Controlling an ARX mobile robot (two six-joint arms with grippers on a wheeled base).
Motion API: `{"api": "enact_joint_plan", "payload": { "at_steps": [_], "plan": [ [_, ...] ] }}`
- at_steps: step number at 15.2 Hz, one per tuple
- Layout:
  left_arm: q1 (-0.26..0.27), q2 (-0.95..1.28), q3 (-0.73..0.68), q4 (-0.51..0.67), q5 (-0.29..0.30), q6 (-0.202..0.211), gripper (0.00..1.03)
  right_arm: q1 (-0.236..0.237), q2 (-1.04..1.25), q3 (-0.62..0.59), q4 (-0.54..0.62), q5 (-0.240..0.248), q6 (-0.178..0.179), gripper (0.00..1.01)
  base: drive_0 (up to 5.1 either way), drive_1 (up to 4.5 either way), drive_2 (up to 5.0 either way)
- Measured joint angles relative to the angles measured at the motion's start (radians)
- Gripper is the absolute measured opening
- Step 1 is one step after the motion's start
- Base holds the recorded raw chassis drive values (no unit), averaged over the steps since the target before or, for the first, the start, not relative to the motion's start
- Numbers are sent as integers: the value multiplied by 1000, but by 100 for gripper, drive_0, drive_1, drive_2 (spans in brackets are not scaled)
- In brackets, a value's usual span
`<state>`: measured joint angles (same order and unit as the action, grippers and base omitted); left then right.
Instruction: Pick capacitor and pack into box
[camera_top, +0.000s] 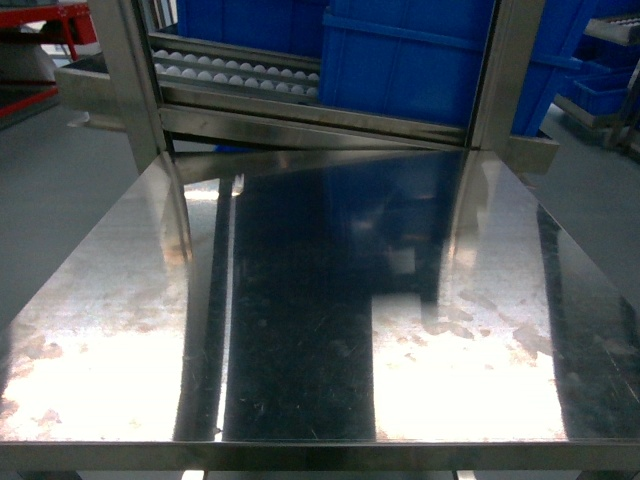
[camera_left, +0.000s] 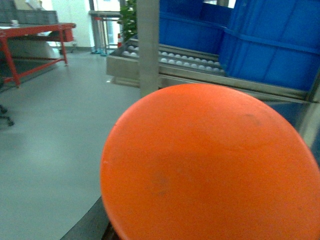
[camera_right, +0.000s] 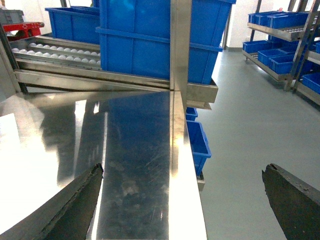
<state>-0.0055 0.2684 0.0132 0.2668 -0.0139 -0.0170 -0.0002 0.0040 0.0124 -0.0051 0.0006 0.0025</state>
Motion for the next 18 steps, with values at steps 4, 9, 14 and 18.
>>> {"api": "enact_joint_plan", "payload": {
  "at_steps": [4,9,14,18],
  "plan": [
    [3,-73,0,-73,13,0,44,0,0,0,0,0,0,98,0,0,0],
    [3,-259,5,-262,11,0,44,0,0,0,2,-1,0,98,0,0,0],
    [5,-259,1,-273,13,0,44,0,0,0,0,0,0,98,0,0,0],
    [5,-259,1,-273,13,0,44,0,0,0,0,0,0,98,0,0,0]
  ]
}}
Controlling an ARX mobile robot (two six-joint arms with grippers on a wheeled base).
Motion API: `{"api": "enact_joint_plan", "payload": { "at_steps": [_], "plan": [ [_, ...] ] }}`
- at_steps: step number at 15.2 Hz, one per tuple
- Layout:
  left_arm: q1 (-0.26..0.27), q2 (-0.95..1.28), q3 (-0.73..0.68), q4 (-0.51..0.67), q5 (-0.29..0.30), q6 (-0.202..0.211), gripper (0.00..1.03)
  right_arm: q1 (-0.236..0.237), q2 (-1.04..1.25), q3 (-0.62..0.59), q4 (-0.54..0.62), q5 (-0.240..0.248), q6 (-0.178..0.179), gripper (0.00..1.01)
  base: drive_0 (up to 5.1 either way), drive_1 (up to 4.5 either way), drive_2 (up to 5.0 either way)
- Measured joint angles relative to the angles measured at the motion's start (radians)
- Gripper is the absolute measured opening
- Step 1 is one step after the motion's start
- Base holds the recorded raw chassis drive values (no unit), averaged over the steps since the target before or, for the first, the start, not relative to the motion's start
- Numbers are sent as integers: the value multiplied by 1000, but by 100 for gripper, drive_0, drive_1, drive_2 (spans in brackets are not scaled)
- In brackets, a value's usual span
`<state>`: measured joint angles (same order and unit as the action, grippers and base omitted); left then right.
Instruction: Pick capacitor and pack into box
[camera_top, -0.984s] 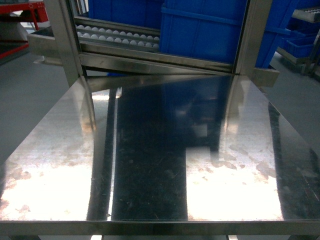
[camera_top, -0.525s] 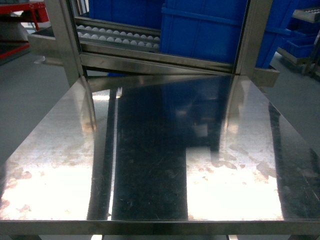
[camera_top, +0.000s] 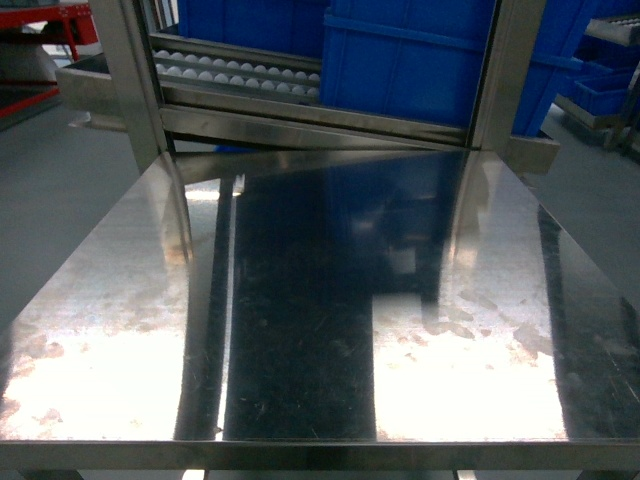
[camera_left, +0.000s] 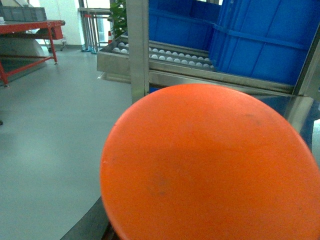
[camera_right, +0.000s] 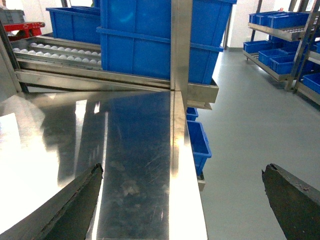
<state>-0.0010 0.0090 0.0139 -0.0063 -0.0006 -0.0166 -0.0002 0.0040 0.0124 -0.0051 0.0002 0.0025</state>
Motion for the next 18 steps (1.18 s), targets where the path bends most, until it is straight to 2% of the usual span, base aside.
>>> {"api": "enact_joint_plan", "payload": {
  "at_steps": [18],
  "plan": [
    [0,0,0,0,0,0,44,0,0,0,0,0,0,98,0,0,0]
  ]
}}
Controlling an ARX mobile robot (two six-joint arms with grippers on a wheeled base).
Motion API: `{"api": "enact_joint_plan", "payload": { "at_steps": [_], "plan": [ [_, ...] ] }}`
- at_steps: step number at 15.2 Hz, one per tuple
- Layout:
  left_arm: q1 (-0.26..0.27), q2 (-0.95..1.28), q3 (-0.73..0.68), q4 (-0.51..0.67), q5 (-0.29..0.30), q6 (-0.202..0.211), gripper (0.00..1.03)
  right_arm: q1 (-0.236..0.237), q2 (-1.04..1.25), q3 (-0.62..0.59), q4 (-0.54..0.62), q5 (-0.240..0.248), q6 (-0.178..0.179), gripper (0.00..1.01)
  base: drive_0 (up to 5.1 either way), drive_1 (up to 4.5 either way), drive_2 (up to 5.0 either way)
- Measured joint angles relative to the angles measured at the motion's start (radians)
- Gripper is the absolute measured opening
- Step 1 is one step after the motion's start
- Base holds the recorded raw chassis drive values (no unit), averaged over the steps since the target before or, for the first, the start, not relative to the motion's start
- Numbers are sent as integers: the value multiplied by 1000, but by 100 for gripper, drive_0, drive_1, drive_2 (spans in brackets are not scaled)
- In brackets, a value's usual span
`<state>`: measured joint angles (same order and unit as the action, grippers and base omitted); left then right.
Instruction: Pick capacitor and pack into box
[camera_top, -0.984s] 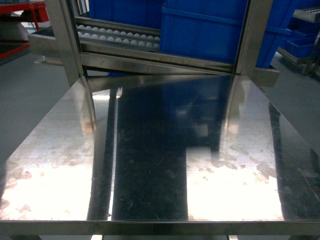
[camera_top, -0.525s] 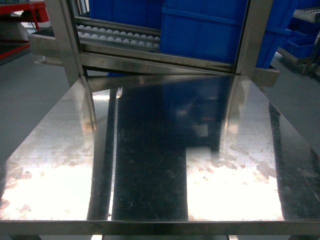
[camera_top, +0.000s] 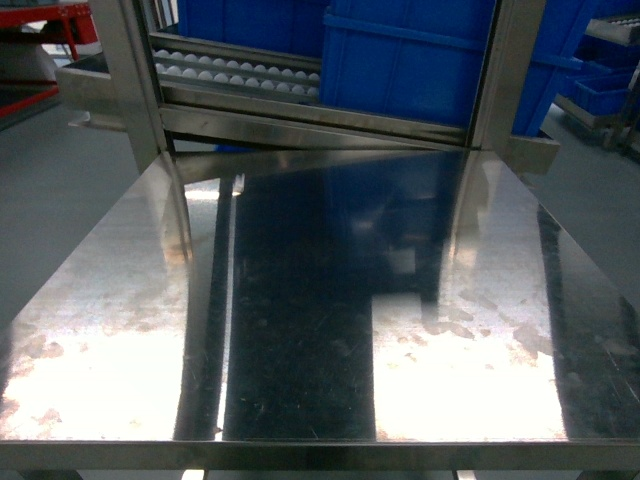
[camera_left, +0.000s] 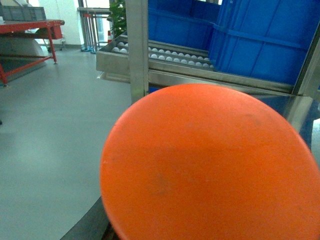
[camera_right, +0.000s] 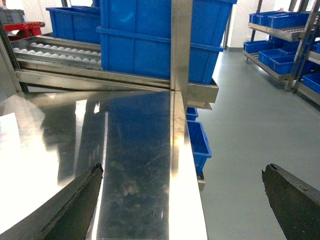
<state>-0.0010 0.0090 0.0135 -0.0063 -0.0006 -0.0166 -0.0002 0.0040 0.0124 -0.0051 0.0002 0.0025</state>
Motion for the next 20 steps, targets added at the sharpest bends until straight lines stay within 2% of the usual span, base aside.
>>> {"api": "enact_joint_plan", "payload": {
  "at_steps": [20],
  "plan": [
    [0,0,0,0,0,3,44,0,0,0,0,0,0,98,0,0,0]
  ]
}}
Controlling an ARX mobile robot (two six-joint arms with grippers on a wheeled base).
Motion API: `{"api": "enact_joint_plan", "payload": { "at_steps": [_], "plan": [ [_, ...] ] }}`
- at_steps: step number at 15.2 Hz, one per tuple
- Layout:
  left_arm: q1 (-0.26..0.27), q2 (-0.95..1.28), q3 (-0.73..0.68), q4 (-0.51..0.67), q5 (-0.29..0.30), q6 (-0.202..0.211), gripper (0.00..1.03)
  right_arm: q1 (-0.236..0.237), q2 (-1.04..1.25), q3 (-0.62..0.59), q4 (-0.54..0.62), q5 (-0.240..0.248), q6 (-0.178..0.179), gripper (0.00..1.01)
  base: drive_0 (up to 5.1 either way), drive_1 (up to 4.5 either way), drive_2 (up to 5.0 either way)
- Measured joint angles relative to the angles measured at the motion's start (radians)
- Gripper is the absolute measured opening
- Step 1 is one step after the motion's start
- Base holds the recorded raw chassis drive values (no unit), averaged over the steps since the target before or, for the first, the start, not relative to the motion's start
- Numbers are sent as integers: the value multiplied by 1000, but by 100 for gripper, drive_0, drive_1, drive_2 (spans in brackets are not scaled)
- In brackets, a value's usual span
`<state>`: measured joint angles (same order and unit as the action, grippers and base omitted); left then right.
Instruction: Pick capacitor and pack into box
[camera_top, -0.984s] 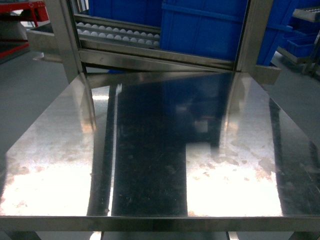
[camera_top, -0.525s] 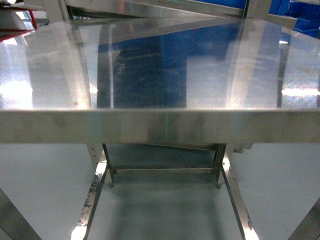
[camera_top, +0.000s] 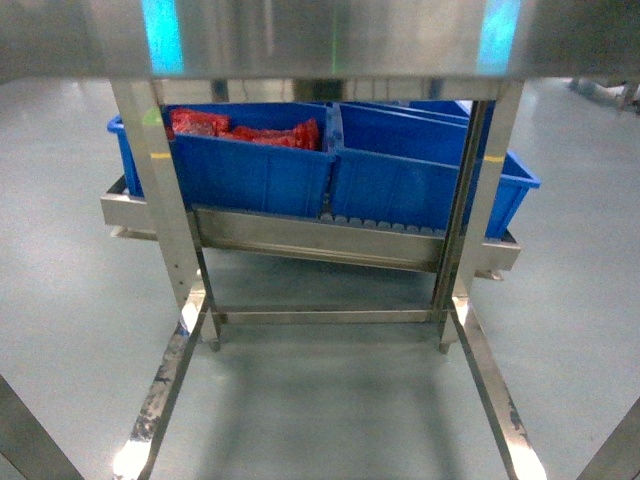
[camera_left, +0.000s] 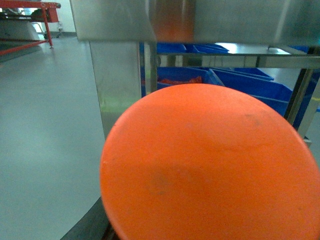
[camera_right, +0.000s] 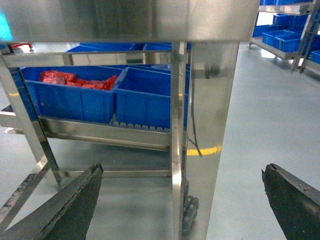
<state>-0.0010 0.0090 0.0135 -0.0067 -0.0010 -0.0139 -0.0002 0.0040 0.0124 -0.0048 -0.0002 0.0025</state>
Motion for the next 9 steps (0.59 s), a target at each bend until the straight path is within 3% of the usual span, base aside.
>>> {"api": "enact_joint_plan", "payload": {
  "at_steps": [9],
  "plan": [
    [0,0,0,0,0,0,44,0,0,0,-1,0,0,98,0,0,0]
  ]
}}
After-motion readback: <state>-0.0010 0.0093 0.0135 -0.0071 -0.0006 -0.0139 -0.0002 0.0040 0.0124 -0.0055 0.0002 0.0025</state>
